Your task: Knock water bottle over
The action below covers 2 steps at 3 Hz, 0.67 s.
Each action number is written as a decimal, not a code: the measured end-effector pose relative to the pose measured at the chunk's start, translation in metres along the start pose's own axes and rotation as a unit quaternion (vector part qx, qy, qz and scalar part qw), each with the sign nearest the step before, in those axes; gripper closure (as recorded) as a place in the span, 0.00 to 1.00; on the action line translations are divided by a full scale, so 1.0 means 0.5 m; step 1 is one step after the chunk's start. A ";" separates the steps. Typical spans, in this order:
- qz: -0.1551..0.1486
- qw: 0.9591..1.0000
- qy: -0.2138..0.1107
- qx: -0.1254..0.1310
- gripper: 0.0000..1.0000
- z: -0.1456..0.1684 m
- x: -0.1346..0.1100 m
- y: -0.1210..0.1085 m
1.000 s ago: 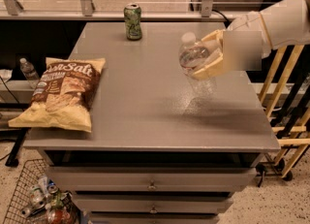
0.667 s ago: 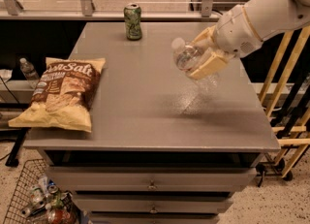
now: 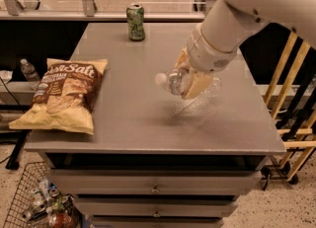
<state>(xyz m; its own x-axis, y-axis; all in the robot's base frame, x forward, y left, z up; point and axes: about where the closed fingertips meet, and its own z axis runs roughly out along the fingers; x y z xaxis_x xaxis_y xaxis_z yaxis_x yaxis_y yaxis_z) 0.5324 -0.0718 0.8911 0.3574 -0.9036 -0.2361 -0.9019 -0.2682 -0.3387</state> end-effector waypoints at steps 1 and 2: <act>-0.067 0.995 0.073 -0.033 1.00 0.044 -0.003 0.033; -0.112 0.985 0.115 -0.060 1.00 0.073 -0.007 0.059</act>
Offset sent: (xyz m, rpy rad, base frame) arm -0.0265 0.0112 -0.0616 -0.4511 -0.0301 0.2367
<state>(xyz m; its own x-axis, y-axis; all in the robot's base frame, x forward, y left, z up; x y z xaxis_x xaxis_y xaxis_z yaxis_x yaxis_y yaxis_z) 0.5136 -0.0645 0.8486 0.4989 -0.8652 0.0500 -0.8337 -0.4949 -0.2450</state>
